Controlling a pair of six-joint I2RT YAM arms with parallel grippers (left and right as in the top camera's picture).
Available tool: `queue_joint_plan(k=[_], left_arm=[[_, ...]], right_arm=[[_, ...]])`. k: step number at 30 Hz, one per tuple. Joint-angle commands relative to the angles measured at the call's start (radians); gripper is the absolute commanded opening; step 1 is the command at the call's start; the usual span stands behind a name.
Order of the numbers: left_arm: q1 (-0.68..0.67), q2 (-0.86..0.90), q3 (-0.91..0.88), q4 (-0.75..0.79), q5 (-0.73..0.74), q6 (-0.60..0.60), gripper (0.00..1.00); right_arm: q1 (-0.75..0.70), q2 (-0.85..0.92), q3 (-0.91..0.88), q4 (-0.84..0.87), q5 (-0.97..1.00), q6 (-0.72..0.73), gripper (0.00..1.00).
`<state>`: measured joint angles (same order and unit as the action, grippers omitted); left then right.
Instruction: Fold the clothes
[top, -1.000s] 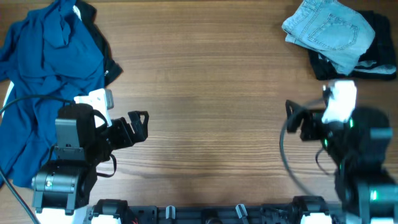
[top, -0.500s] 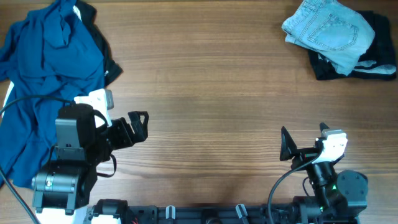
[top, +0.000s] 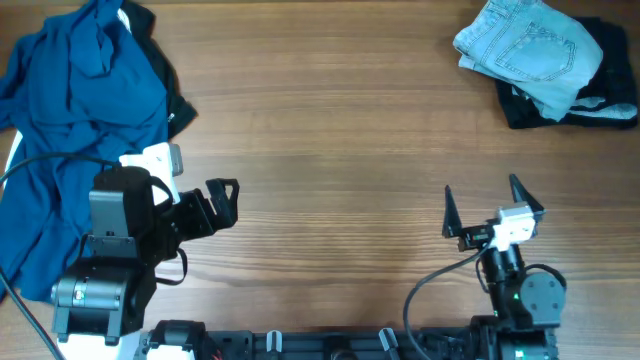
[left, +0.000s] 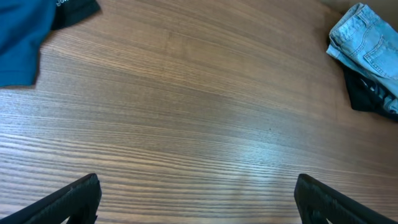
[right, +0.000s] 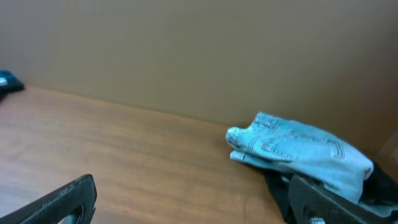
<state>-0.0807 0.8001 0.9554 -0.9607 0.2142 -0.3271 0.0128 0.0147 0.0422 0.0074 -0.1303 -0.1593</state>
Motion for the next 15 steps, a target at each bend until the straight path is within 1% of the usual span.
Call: queue_joint_plan(k=[1,3,12,13,15], left_arm=[[-0.003,0.000,-0.003,0.002,-0.006,0.002,1.00],[-0.003,0.000,-0.003,0.002,-0.006,0.002,1.00],[-0.003,0.000,-0.003,0.002,-0.006,0.002,1.00],[-0.003,0.000,-0.003,0.002,-0.006,0.002,1.00],[-0.003,0.000,-0.003,0.002,-0.006,0.002,1.00]], right_arm=[[0.008,-0.012,-0.037,-0.001,0.023,-0.066,1.00],[0.008,-0.012,-0.037,-0.002,0.026,-0.108,1.00],[0.008,-0.012,-0.037,-0.008,0.071,-0.097,1.00],[0.008,-0.012,-0.037,-0.008,0.072,-0.072,1.00],[0.008,-0.012,-0.037,-0.008,0.070,-0.069,1.00]])
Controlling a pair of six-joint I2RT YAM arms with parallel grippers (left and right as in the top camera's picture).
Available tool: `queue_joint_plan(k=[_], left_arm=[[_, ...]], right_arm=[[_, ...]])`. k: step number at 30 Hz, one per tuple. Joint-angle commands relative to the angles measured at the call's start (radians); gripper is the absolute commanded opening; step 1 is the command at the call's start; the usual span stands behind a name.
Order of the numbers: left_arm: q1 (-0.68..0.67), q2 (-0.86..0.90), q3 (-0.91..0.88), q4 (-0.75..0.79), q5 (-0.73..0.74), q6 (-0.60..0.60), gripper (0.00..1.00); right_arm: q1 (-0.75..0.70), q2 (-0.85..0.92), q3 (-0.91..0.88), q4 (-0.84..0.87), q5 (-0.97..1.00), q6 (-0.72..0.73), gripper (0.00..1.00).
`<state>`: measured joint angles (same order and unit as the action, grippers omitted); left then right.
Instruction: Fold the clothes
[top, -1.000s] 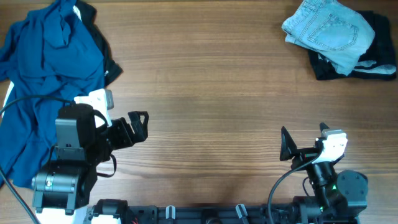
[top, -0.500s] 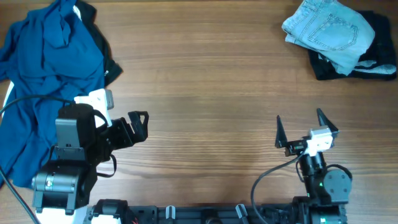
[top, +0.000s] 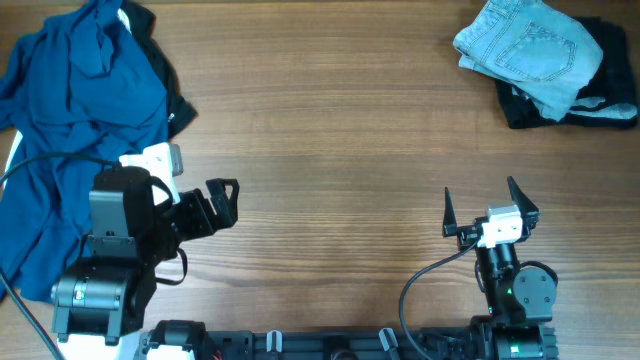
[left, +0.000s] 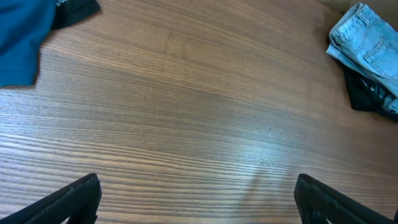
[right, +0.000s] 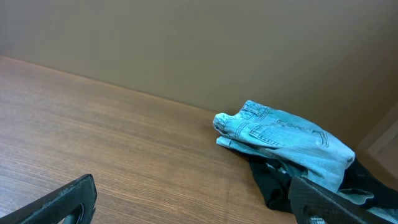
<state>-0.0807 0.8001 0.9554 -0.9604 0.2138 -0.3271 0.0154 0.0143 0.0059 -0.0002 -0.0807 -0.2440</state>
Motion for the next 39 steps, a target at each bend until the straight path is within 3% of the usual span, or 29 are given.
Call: queue_joint_plan(k=[1,36,39], left_arm=[[-0.003,0.000,-0.003,0.002,-0.005,0.002,1.00],[-0.001,-0.011,-0.003,-0.016,-0.008,0.011,1.00],[0.017,-0.061,-0.024,-0.013,-0.097,0.018,1.00]], right_arm=[[0.005,-0.012,0.000,0.000,0.021,0.016,1.00],[0.005,-0.011,0.000,0.002,0.021,0.014,1.00],[0.005,-0.011,0.000,0.002,0.021,0.014,1.00]])
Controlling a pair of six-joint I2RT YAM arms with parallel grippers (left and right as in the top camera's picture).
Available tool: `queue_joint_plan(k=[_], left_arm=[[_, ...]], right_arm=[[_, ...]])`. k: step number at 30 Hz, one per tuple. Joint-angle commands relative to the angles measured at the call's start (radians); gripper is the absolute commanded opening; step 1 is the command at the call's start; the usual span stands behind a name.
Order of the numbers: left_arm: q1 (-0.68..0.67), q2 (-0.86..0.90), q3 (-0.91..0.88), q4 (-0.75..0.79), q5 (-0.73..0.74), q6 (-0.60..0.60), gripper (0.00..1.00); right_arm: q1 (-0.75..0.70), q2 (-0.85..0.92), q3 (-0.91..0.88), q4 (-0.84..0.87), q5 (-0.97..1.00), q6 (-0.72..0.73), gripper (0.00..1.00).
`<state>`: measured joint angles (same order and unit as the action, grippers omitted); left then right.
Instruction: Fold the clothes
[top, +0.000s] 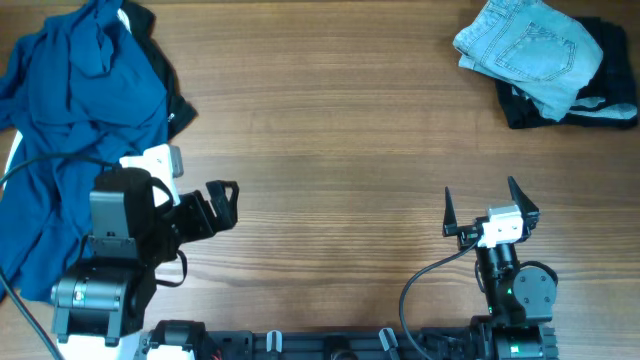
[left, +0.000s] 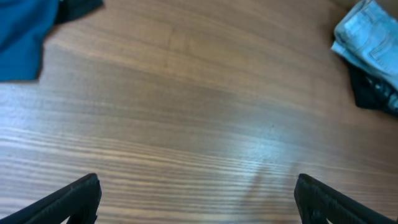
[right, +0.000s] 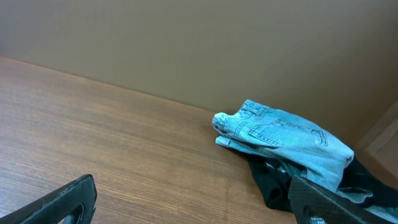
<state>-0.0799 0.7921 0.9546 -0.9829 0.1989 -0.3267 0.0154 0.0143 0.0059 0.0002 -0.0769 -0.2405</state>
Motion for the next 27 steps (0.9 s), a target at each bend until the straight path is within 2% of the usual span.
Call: queue_joint_plan(k=[1,7,11,15,19,25,27], left_arm=[[0.026,-0.079,-0.046,0.024,-0.098,0.017,1.00],[0.071,-0.348,-0.364,0.260,-0.119,0.032,1.00],[0.072,-0.564,-0.614,0.478,-0.118,0.031,1.00],[0.071,-0.726,-0.760,0.636,-0.125,0.032,1.00],[0.071,-0.783,-0.831,0.753,-0.163,0.032,1.00],[0.071,-0.789,-0.950,1.009,-0.235,0.032,1.00],[0.063,-0.789,-0.949,0.988,-0.245,0.036,1.00]], right_arm=[[0.005,-0.011,0.000,0.001,0.017,0.011,1.00],[0.005,-0.011,0.000,0.002,0.017,0.011,1.00],[0.005,-0.011,0.000,0.002,0.017,0.010,1.00],[0.005,-0.011,0.000,0.002,0.017,0.005,1.00],[0.005,-0.011,0.000,0.001,0.017,0.005,1.00],[0.005,-0.011,0.000,0.002,0.017,0.005,1.00],[0.005,-0.011,0.000,0.001,0.017,0.005,1.00]])
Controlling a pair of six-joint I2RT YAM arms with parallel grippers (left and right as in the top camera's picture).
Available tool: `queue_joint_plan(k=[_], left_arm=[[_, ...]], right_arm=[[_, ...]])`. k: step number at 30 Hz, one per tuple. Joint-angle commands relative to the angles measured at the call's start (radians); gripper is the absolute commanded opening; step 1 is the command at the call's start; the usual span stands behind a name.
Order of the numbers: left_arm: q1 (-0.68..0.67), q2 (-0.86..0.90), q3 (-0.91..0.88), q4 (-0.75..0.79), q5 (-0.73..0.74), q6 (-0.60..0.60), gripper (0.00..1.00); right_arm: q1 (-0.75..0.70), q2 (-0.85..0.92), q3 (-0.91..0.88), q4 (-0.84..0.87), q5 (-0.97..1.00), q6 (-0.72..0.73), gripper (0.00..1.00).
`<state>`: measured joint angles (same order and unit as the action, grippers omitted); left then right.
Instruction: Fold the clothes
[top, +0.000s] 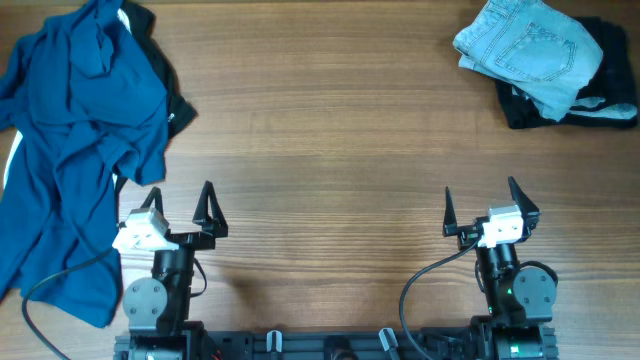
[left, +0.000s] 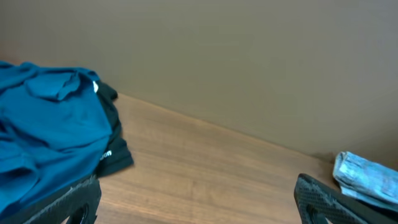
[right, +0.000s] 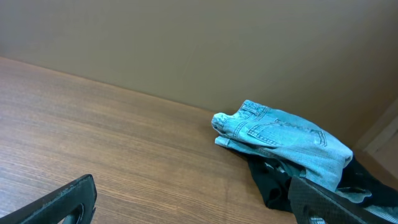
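Note:
A crumpled blue garment (top: 70, 130) lies spread over the table's left side, with a black piece (top: 168, 88) under its right edge; both show in the left wrist view (left: 50, 134). Folded light-blue jeans (top: 528, 45) rest on a black garment (top: 600, 105) at the far right corner, seen also in the right wrist view (right: 283, 143). My left gripper (top: 178, 200) stands open near the front edge, pointing at the far side, nothing between its fingers. My right gripper (top: 484, 204) stands open at the front right, likewise empty.
The wooden table (top: 330, 140) runs between the two piles. A brown wall (right: 186, 43) rises behind the far edge. The arm bases and cables (top: 430, 280) sit along the front edge.
My left arm has drawn back to the front edge: its gripper was low over the table, facing down and right, and now points at the far wall. The right arm has not moved.
At first both grippers were open, the left arm reaching over the front left, the right near its base. The right gripper then turned slightly and stayed. The left arm held still until it came back to its base. The clothes have not moved.

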<state>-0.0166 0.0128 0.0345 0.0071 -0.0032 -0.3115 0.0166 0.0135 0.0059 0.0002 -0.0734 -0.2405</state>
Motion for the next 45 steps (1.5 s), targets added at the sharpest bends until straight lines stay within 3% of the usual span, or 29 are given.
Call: queue_joint_plan(k=[1,3,45], left_arm=[[-0.005,-0.010,-0.029,-0.019,-0.052,0.020,1.00],[-0.019,-0.010,-0.029,-0.079,-0.053,0.020,1.00],[-0.024,-0.010,-0.029,-0.078,-0.024,0.016,1.00]], right_arm=[[0.004,-0.010,0.000,0.002,0.014,0.005,1.00],[0.004,-0.010,0.000,0.002,0.014,0.005,1.00],[0.004,-0.010,0.000,0.002,0.014,0.005,1.00]])
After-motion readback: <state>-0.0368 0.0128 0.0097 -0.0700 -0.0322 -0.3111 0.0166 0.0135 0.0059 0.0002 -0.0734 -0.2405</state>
